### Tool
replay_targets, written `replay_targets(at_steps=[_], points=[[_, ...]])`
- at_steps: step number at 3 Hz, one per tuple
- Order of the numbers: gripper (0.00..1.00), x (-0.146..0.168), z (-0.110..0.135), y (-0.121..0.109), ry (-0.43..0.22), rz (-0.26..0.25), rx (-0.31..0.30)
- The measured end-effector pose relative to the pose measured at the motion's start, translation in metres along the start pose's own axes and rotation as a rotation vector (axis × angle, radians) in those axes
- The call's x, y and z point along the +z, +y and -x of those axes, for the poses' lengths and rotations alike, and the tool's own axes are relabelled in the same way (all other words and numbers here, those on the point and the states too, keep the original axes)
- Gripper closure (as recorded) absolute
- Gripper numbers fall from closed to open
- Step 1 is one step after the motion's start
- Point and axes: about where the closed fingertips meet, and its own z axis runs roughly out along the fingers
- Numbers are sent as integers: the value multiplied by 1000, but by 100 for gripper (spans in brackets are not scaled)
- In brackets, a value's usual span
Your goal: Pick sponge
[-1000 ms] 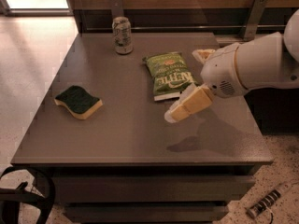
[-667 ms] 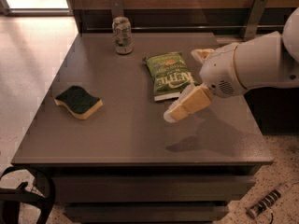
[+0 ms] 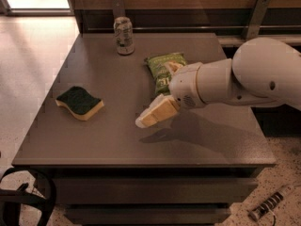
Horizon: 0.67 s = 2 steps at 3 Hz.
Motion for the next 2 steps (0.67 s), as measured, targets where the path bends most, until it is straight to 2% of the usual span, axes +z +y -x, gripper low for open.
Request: replay_targets(at_steps=[1, 2], points=[[0, 44, 10, 9, -91, 45, 13], [0, 73, 28, 17, -155, 72, 39]])
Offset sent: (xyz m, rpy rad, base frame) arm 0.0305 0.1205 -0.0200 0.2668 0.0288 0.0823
